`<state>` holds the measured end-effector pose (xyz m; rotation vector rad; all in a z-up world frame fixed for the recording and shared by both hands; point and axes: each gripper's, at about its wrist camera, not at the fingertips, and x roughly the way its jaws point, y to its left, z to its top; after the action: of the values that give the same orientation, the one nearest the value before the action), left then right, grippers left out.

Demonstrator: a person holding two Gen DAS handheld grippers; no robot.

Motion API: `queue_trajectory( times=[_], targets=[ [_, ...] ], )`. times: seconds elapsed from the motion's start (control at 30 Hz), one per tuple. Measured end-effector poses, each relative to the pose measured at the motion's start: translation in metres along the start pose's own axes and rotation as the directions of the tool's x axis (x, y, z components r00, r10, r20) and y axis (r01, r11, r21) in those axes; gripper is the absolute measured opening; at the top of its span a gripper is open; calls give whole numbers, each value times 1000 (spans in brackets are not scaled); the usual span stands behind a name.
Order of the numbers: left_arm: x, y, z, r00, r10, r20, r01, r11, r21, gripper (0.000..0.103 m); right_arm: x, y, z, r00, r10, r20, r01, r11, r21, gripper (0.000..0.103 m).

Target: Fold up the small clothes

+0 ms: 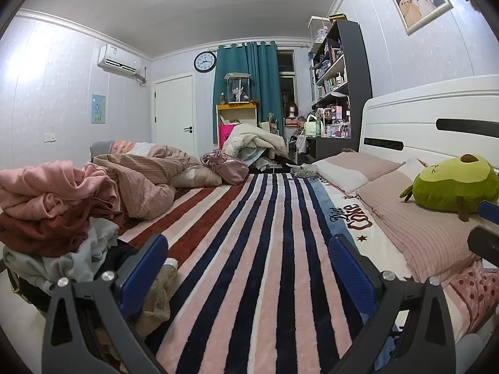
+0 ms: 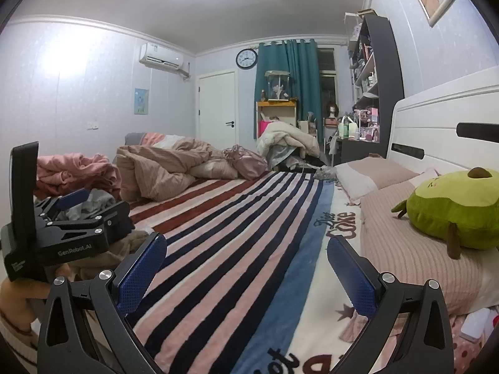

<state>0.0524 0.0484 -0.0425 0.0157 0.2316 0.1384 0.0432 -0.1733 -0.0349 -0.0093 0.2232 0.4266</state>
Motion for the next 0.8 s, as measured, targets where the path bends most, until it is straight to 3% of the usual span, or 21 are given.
queue_trajectory(
  times=[0.8],
  targets=[
    [1, -1, -1, 1000, -9, -8, 9, 1000, 5, 102, -1, -13, -5, 1000, -9, -10, 9, 1000, 25, 103]
  ],
)
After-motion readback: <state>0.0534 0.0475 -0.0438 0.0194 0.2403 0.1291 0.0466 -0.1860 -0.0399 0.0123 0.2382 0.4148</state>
